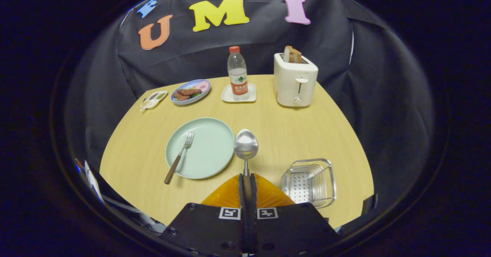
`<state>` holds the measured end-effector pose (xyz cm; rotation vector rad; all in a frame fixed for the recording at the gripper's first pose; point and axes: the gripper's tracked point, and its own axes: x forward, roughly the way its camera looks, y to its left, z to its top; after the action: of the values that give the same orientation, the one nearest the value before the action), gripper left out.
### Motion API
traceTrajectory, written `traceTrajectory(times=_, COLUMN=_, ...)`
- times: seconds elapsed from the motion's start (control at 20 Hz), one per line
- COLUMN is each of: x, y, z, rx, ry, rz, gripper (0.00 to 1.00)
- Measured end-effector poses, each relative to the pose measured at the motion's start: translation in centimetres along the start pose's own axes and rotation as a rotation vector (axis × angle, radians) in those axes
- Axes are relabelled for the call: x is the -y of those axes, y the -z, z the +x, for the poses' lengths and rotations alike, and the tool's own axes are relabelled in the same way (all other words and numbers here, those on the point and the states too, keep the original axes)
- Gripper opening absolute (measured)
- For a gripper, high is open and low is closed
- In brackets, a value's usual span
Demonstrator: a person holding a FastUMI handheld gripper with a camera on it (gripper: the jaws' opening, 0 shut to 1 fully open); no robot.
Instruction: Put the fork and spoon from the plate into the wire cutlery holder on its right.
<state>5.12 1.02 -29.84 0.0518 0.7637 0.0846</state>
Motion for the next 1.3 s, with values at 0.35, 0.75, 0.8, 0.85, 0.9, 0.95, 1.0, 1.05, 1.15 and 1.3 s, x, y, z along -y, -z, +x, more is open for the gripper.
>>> traceTrajectory(times=0.35, x=6.0, y=0.8, z=-2.2, rx=-0.005, ry=0.036, rz=0.054, gripper=0.01)
traceTrajectory(times=0.75, x=8.5, y=3.2, z=-3.1, rx=-0.081, ry=0.016, rz=0.069, gripper=0.03)
traceTrajectory(times=0.8, x=8.6, y=3.4, z=-3.2, rx=-0.097, ry=0.014, rz=0.069, gripper=0.03)
traceTrajectory(times=0.85, x=8.7, y=3.6, z=-3.4, rx=-0.113, ry=0.015, rz=0.072, gripper=0.03)
traceTrajectory(times=0.9, x=8.7, y=3.8, z=-3.6, rx=-0.134, ry=0.019, rz=0.076, gripper=0.03)
traceTrajectory(times=0.95, x=8.7, y=3.8, z=-3.7, rx=-0.152, ry=0.024, rz=0.081, gripper=0.03)
traceTrajectory(times=1.0, x=8.6, y=3.7, z=-3.9, rx=-0.167, ry=0.026, rz=0.087, gripper=0.03)
traceTrajectory(times=1.05, x=8.6, y=3.7, z=-4.0, rx=-0.189, ry=0.031, rz=0.09, gripper=0.03)
traceTrajectory(times=1.15, x=8.6, y=4.3, z=-4.1, rx=-0.248, ry=0.042, rz=0.108, gripper=0.06)
traceTrajectory(times=1.3, x=9.1, y=4.9, z=-3.7, rx=-0.318, ry=0.069, rz=0.117, gripper=0.06)
